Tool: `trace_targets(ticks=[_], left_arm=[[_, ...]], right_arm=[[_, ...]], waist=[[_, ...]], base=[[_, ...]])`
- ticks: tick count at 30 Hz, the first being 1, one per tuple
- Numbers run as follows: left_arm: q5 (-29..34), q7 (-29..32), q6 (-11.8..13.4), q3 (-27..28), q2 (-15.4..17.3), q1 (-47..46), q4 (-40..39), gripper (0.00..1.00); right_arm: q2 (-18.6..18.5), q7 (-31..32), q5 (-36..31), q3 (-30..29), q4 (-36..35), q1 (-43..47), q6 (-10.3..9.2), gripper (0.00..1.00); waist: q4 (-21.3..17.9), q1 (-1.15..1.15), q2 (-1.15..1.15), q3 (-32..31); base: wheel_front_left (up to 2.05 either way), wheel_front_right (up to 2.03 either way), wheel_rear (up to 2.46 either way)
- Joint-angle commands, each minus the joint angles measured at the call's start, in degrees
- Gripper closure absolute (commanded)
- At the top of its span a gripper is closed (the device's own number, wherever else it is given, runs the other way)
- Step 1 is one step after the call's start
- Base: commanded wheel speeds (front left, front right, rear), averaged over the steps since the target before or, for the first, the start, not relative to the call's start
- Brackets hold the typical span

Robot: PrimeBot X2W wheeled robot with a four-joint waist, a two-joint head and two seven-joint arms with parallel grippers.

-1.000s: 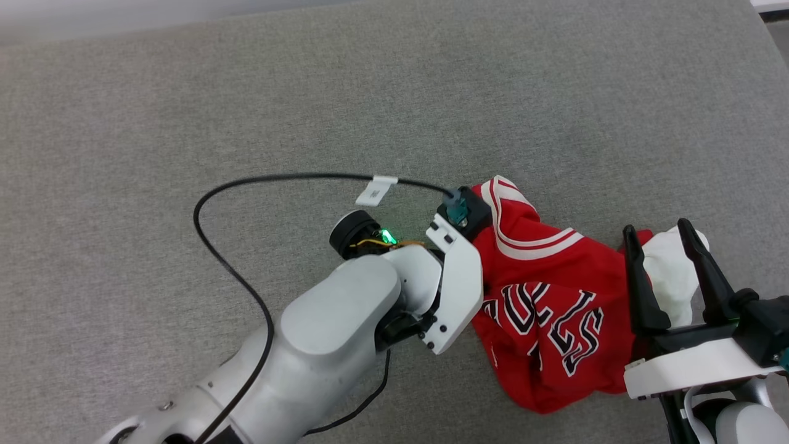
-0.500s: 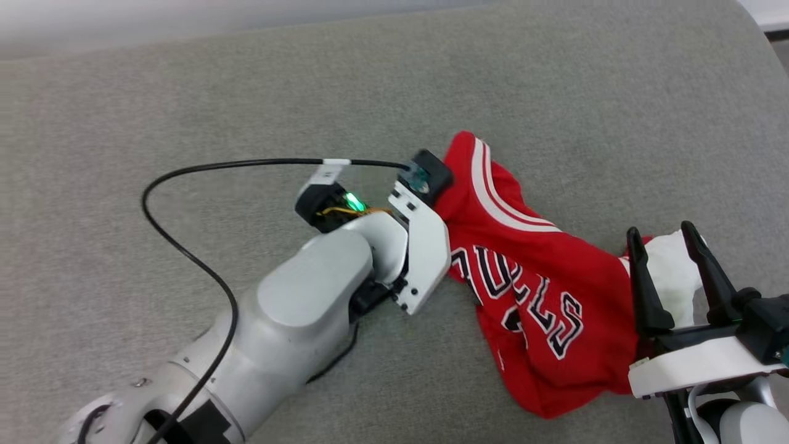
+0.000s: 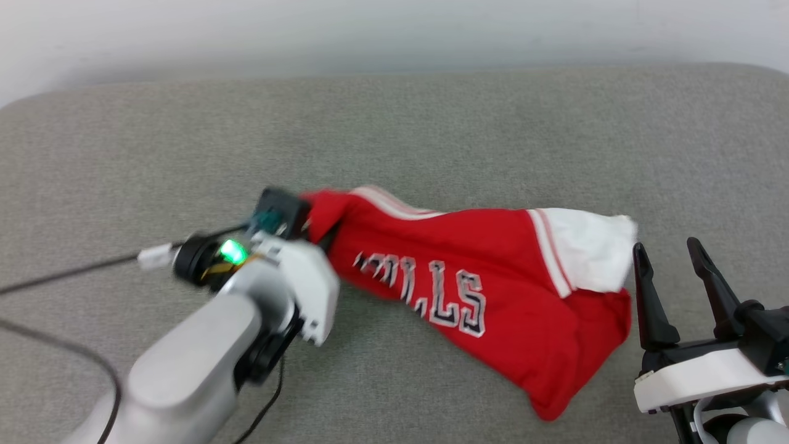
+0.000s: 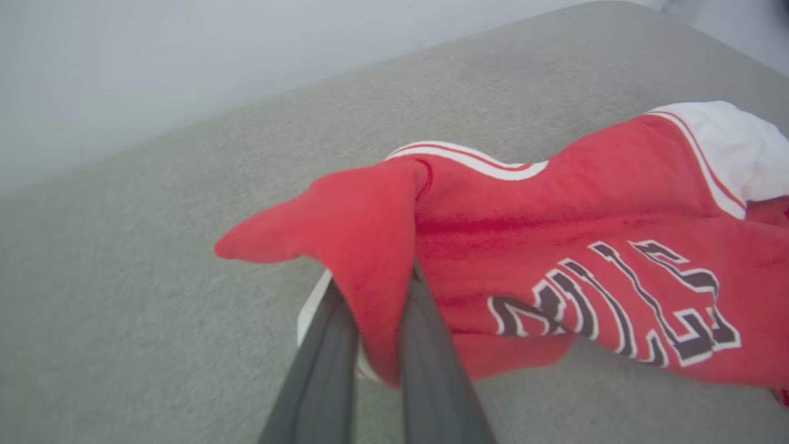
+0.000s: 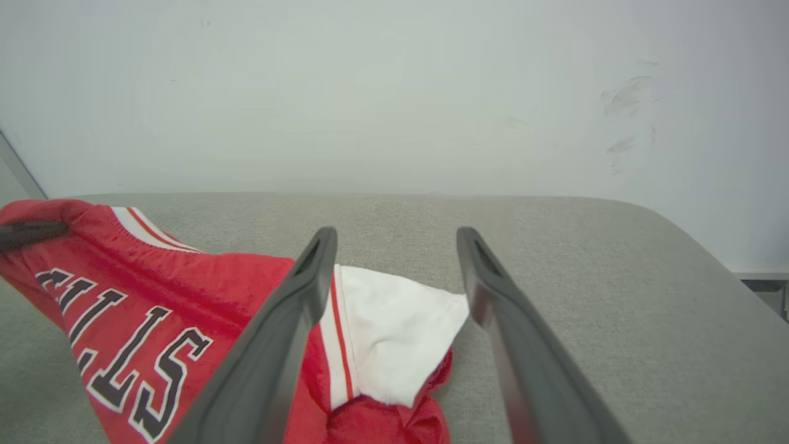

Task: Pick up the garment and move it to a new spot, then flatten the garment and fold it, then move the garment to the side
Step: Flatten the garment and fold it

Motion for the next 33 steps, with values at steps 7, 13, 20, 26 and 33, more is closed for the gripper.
trace_targets(ticks=[7,13,20,26,33], left_arm=[[-8.74,-0.2,6.85,3.21,5.53,19.04,-8.14,1.0],[-10.35,-5.92,9.07,5.1,4.45,25.34,-8.83,0.0],[-8.13,-15.56,12.53,8.74,4.71,27.37,-11.3,0.0],[-8.41,-12.22,12.09,9.38,8.79,25.25,-12.71,0.0],[-10.0,3.0,6.26,6.63,14.98,17.23,-13.48,0.0]], right_arm=[[0.04,0.83,-0.05,0.65,-0.82,1.17,-0.04,0.0],[0.04,1.61,-0.53,0.87,-0.85,2.01,-0.04,0.0],[0.04,2.66,-0.45,0.63,-1.34,3.64,-0.04,0.0],[0.04,2.86,-0.18,0.59,-2.33,4.07,-0.04,0.0],[0.04,2.7,-0.61,1.17,-3.1,2.52,-0.04,0.0]], waist=[[2.3,0.0,0.0,-2.4],[2.77,0.0,0.0,-4.33],[3.14,0.0,0.0,-6.95],[3.35,0.0,0.0,-6.92],[2.83,0.0,0.0,-3.6]], base=[[0.0,0.0,0.0],[0.0,0.0,0.0],[0.0,0.0,0.0],[0.0,0.0,0.0],[0.0,0.0,0.0]])
